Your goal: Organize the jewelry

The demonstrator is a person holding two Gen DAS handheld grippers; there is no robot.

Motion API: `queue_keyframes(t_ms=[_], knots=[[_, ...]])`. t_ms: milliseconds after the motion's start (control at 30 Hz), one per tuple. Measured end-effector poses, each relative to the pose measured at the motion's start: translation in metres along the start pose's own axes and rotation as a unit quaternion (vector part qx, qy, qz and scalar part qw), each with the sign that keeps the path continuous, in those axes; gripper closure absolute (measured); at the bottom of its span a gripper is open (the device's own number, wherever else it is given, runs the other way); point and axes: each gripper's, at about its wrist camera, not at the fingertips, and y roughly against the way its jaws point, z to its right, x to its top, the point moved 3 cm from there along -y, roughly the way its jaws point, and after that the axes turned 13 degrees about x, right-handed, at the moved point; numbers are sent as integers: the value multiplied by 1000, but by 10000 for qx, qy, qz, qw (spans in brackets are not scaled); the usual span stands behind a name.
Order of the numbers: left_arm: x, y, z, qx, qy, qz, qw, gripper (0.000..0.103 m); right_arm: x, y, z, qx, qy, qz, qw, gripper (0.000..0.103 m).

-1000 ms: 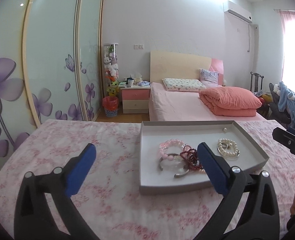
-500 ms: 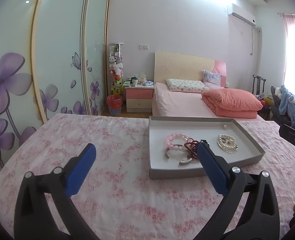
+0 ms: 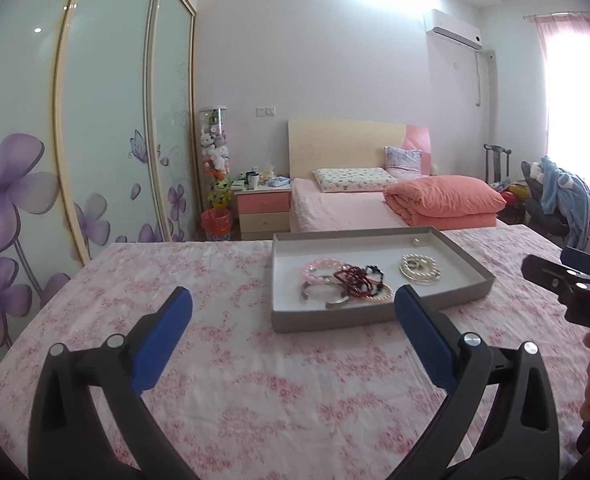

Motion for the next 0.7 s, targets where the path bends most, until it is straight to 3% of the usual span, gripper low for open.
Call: queue_keyframes(t_ms=[700], knots=[[-22, 18, -13, -35, 275, -147, 9995, 4, -18, 20, -5, 230, 37, -65, 9997, 2]])
